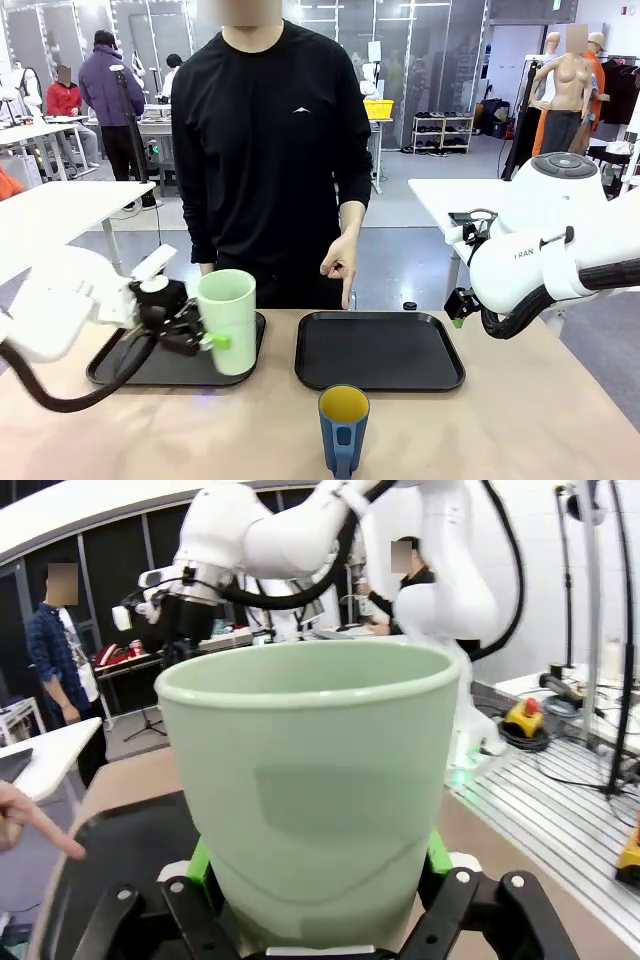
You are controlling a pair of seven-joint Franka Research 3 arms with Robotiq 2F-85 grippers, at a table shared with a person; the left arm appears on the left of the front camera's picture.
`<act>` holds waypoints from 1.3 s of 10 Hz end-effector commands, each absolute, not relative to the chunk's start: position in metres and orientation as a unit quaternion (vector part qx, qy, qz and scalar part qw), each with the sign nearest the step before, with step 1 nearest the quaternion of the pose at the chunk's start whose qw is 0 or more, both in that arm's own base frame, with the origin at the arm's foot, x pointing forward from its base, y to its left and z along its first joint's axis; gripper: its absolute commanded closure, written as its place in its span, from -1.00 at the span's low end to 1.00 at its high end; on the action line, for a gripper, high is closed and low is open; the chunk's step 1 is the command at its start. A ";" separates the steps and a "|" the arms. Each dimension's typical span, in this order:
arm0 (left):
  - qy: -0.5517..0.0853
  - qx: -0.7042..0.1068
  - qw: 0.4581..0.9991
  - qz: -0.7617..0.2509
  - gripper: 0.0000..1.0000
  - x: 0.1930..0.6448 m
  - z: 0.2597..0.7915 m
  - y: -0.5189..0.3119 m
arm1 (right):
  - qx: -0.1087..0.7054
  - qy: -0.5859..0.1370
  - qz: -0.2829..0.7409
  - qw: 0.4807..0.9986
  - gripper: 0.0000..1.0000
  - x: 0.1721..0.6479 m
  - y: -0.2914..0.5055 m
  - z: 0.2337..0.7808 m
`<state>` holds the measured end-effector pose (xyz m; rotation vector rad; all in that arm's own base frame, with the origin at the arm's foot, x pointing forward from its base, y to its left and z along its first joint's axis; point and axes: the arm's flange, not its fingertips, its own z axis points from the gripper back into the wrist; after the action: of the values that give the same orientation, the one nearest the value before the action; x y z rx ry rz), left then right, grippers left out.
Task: Sort and store the cups by type.
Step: Place the picked Reusable plastic cup into the Flat Tray indicated by the person.
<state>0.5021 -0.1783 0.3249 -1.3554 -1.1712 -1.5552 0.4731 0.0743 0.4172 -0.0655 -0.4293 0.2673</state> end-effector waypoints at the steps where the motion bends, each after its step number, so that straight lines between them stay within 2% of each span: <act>1: -0.446 -0.526 0.392 -0.609 -0.72 0.524 0.323 -0.205 | -0.032 -0.213 0.131 0.968 -1.00 0.473 0.073 0.417; 3: -0.444 -0.529 0.401 -0.601 -0.72 0.539 0.322 -0.241 | -0.032 -0.213 0.131 0.968 -1.00 0.473 0.073 0.417; 5: -0.445 -0.535 0.392 -0.602 -0.72 0.547 0.320 -0.262 | -0.032 -0.213 0.131 0.968 -1.00 0.473 0.073 0.417; 6: -0.425 -0.536 0.374 -0.627 -0.72 0.541 0.324 -0.254 | -0.032 -0.213 0.131 0.968 -1.00 0.473 0.073 0.417; 7: -0.441 -0.532 0.388 -0.610 -0.72 0.536 0.316 -0.256 | -0.032 -0.213 0.131 0.968 -1.00 0.473 0.073 0.417; 12: -0.438 -0.532 0.387 -0.613 -0.72 0.538 0.314 -0.257 | -0.032 -0.213 0.131 0.968 -1.00 0.473 0.073 0.417; 13: -0.469 -0.499 0.395 -0.612 -0.72 0.551 0.309 -0.268 | -0.032 -0.213 0.131 0.968 -1.00 0.473 0.073 0.417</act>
<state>0.5410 -0.2578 0.3121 -1.3292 -1.1300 -1.5589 0.4731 0.0744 0.4172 -0.0655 -0.4293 0.2674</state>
